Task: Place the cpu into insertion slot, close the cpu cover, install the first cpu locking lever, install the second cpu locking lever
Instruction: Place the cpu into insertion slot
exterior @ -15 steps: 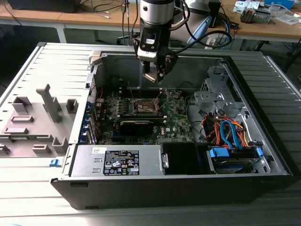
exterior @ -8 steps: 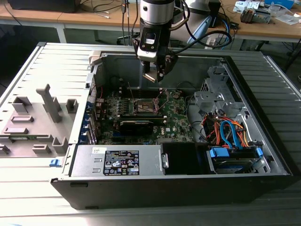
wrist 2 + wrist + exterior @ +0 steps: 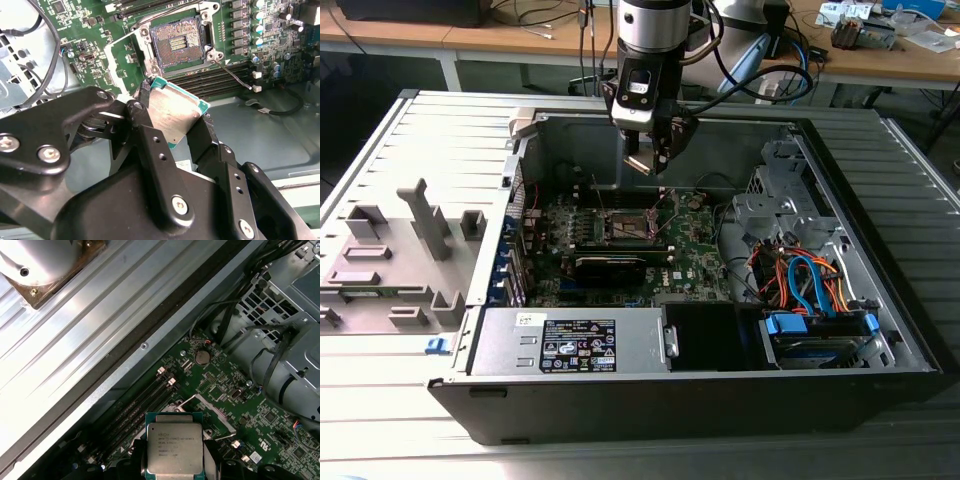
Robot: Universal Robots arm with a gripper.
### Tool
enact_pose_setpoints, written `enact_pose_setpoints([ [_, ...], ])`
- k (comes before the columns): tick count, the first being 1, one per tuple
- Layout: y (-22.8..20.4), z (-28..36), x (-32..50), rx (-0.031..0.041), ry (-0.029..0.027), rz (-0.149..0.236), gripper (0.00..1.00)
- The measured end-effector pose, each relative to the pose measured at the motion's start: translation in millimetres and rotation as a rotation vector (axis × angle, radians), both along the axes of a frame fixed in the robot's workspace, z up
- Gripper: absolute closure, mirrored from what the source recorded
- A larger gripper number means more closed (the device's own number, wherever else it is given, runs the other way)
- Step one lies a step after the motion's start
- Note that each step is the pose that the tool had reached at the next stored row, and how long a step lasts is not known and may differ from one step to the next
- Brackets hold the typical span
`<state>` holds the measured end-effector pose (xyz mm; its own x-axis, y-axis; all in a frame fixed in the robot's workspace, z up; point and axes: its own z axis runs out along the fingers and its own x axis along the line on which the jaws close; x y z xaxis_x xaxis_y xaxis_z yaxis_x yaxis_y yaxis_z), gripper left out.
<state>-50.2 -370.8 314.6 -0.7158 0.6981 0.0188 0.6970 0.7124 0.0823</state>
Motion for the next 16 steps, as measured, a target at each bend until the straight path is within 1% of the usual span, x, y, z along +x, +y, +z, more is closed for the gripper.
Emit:
enact_pose_setpoints([
  [16, 0.0, 0.0, 0.0, 0.0000, 0.0000, -0.010, 0.46],
])
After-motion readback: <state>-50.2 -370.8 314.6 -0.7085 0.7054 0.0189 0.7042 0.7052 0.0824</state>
